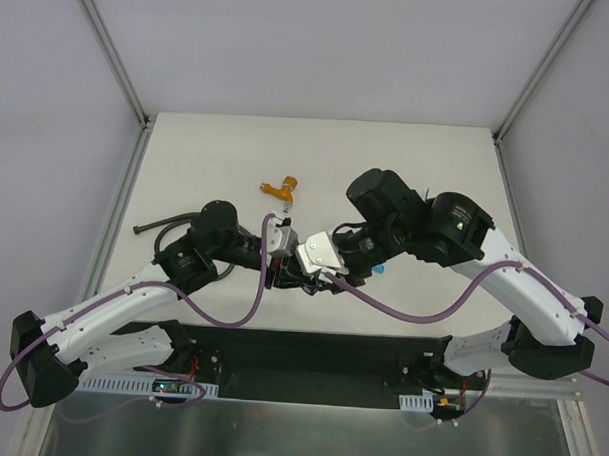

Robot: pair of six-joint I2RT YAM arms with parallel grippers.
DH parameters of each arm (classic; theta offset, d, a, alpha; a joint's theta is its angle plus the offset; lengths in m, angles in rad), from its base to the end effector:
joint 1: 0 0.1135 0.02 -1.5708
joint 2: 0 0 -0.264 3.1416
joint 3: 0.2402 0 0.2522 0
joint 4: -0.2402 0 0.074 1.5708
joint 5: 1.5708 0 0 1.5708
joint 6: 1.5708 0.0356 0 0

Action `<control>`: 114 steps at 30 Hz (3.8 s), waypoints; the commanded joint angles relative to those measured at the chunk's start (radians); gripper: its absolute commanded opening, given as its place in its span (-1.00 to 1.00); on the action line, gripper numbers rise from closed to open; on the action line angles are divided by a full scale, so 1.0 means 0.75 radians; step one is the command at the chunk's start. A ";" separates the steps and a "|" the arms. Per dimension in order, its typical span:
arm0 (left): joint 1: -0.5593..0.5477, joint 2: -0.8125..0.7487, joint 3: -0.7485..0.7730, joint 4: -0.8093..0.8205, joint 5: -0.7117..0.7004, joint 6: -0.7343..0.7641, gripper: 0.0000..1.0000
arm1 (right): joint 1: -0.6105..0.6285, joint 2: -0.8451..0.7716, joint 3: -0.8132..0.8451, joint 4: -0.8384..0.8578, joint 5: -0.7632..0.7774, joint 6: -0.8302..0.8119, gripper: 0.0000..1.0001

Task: Install the water faucets

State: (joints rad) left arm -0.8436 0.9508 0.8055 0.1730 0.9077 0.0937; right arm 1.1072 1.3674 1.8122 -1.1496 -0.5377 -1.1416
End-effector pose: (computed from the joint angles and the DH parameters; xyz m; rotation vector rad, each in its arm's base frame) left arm 0.1210 -0.1782 0.3549 1.3701 1.0143 -1.2654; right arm 0.0917 0.2243 0.4639 -2.1101 0.6986 0.5899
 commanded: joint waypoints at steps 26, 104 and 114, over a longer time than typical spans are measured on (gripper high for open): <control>-0.002 -0.253 -0.084 0.211 -0.592 0.094 -1.00 | -0.014 -0.027 -0.162 0.547 0.529 1.080 -0.97; -0.078 0.035 0.145 -0.218 -0.030 0.272 -1.00 | -0.096 -0.514 -0.429 0.418 0.040 -0.202 0.93; -0.082 0.047 0.153 -0.218 0.009 0.258 -1.00 | -0.008 -0.267 -0.201 0.077 -0.028 -0.386 0.78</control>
State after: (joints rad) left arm -0.9081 0.9974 0.8722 -0.0433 0.8593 0.2794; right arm 1.0718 1.1263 1.5925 -0.9585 -0.4969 -1.3388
